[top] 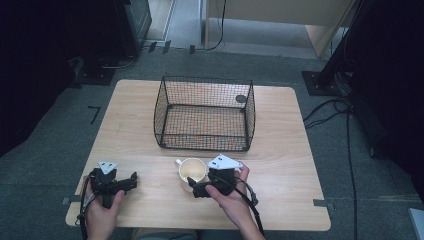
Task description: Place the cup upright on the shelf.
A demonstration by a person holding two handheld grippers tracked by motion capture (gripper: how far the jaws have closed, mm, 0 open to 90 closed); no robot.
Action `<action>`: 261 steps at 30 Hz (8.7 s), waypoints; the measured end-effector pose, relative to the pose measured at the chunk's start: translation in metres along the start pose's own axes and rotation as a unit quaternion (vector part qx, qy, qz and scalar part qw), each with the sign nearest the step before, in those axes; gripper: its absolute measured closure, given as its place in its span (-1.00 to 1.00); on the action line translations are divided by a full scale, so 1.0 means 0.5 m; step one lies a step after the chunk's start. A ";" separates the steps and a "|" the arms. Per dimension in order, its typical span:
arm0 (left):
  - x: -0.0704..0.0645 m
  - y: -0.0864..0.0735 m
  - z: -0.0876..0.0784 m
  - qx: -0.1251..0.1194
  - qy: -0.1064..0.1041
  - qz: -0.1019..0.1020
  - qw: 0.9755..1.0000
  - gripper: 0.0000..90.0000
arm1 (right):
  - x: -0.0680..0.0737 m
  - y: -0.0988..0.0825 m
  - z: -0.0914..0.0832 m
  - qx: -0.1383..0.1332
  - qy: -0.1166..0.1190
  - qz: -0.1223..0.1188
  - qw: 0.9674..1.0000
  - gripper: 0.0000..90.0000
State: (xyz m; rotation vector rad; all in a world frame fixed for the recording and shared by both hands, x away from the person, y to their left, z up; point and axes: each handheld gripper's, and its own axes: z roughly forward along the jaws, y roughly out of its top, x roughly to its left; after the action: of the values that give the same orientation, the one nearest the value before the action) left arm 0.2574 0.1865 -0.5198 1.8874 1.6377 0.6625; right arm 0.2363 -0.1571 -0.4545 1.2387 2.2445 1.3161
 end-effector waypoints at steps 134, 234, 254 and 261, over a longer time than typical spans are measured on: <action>0.000 0.000 0.000 0.000 -0.002 0.001 1.000 -1.00 | -0.122 0.218 -0.024 -0.095 -0.143 -0.047 0.984 -0.79; -0.001 0.000 0.000 0.000 -0.005 0.003 1.000 -1.00 | -0.226 0.238 0.075 0.033 -0.145 0.034 0.988 -0.91; -0.001 0.000 0.000 -0.001 -0.005 0.004 1.000 -1.00 | -0.188 0.150 -0.042 -0.016 -0.139 0.002 0.990 -0.90; -0.001 0.000 0.000 -0.001 -0.005 0.002 1.000 -1.00 | -0.202 0.096 -0.073 -0.017 -0.147 0.009 0.989 -0.91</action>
State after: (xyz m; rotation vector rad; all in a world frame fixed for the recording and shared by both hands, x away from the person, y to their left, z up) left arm 0.2573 0.1857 -0.5199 1.8906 1.6263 0.6564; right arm 0.3017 -0.2462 -0.4143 1.3462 2.0018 1.0901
